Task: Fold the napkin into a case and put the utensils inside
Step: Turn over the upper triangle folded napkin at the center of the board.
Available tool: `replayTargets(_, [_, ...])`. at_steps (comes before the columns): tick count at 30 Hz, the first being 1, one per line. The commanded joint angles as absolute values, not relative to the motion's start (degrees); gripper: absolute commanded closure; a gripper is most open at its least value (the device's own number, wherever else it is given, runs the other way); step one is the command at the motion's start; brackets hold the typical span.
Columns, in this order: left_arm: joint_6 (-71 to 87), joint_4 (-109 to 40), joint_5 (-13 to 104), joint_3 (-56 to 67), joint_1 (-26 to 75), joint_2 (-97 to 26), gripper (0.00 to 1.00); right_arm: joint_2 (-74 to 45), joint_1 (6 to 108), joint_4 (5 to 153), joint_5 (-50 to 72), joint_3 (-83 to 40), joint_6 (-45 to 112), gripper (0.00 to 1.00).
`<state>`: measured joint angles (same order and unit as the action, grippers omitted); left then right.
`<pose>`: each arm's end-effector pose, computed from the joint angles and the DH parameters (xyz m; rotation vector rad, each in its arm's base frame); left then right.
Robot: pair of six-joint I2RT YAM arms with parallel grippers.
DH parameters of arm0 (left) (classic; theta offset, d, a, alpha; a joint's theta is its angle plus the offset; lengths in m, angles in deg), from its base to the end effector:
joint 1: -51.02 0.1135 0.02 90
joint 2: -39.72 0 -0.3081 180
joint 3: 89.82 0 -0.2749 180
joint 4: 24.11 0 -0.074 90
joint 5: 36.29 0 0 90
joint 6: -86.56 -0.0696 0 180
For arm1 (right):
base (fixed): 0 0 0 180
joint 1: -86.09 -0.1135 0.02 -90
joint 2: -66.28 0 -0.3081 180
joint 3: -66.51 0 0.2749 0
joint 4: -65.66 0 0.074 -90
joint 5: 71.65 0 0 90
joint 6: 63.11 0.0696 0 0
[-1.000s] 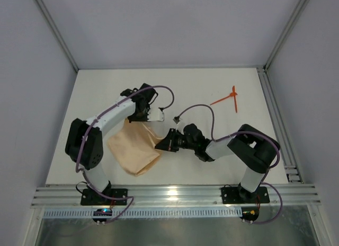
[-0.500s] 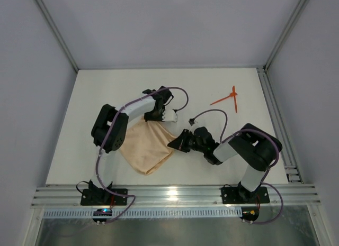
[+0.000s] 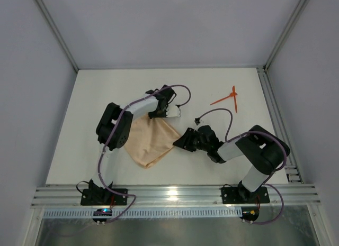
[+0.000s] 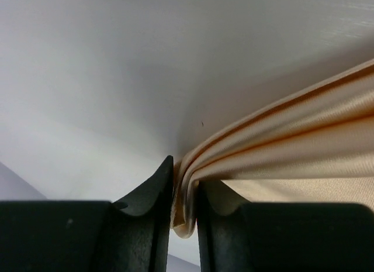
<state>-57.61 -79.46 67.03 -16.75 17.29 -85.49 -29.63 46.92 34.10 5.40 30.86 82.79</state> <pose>0.4236 -0.2635 0.1430 1.9605 2.1032 0.4037 0.2324 0.2095 0.1132 0.1818 2.3012 1.1833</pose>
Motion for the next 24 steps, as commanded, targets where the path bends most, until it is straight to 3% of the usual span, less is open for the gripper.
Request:
replayTargets(1, [-56.44,-75.92,66.63,-18.4,17.19,-85.62,0.78,-28.02,48.21,39.32,8.24,29.39,78.31,0.62])
replayTargets(5, [-55.73,-74.34,67.24,-18.49,16.48,-85.35,0.57,-26.01,49.26,42.92,9.29,28.68,76.29,0.57])
replayTargets(8, [-54.94,-72.32,68.03,-18.58,15.96,-84.83,0.46,-24.25,49.97,45.39,11.05,29.3,75.76,0.55])
replayTargets(15, [-49.76,-72.31,68.3,-22.18,15.87,-82.19,0.33,-14.77,51.55,55.65,14.56,29.22,70.15,0.51])
replayTargets(20, [-43.79,-77.4,63.31,-25.25,15.87,-78.24,0.09,-7.9,51.82,63.84,17.99,26.49,64.61,0.49])
replayTargets(24, [-39.75,-82.32,61.18,-27.37,15.95,-75.52,0.01,-8.59,51.9,70.33,17.12,20.61,57.66,0.44])
